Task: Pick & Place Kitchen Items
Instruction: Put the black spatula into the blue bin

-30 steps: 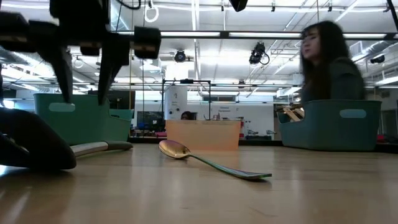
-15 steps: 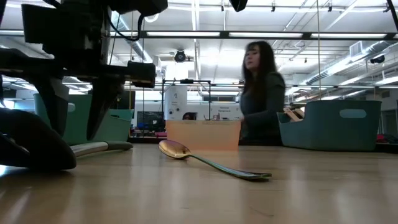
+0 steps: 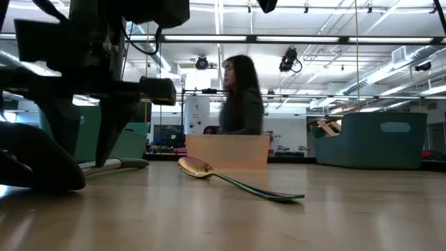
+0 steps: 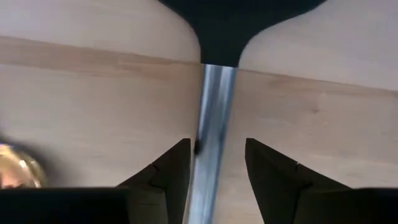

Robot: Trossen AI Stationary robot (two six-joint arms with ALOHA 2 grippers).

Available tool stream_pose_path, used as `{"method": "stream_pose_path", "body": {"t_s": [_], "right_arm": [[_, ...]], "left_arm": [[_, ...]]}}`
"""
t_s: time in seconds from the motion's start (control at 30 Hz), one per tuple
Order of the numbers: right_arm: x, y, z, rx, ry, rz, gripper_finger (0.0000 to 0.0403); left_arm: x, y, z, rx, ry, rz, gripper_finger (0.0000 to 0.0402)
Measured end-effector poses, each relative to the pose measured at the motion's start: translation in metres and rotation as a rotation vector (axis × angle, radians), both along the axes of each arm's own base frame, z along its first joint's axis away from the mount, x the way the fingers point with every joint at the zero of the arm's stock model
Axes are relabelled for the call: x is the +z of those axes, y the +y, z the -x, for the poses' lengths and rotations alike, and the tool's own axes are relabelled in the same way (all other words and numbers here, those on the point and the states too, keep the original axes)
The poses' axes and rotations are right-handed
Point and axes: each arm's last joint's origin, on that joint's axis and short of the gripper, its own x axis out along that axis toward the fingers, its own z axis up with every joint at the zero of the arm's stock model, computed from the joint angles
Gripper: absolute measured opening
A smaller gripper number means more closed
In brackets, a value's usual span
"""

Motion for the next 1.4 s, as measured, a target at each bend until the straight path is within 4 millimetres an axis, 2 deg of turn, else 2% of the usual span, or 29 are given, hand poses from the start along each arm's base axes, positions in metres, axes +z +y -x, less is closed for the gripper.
{"method": "stream_pose_path", "body": {"t_s": [0.27,0.5,0.73,1.03,1.3,1.4], "right_arm": [[0.0,0.0,0.0,0.0,0.0,0.0,0.002],[0.0,0.0,0.0,0.0,0.0,0.0,0.002],[0.0,0.0,0.0,0.0,0.0,0.0,0.002],[0.0,0.0,0.0,0.0,0.0,0.0,0.002],[0.0,0.0,0.0,0.0,0.0,0.0,0.002],[0.0,0.0,0.0,0.0,0.0,0.0,0.002]], "left_arm": [[-0.022,-0.001,-0.005,-0.002,0.053,-0.049,0.0158],[-0.024,-0.001,-0.005,-0.038,0.051,-0.051,0.0149],[-0.025,-0.001,-0.006,-0.04,0.048,-0.052,0.0079],[-0.025,-0.001,-0.005,-0.008,0.052,-0.045,0.0079],[-0.008,0.0,-0.001,0.098,0.01,-0.018,0.0079],[0.008,0.001,0.001,0.152,-0.042,0.01,0.0079]]}}
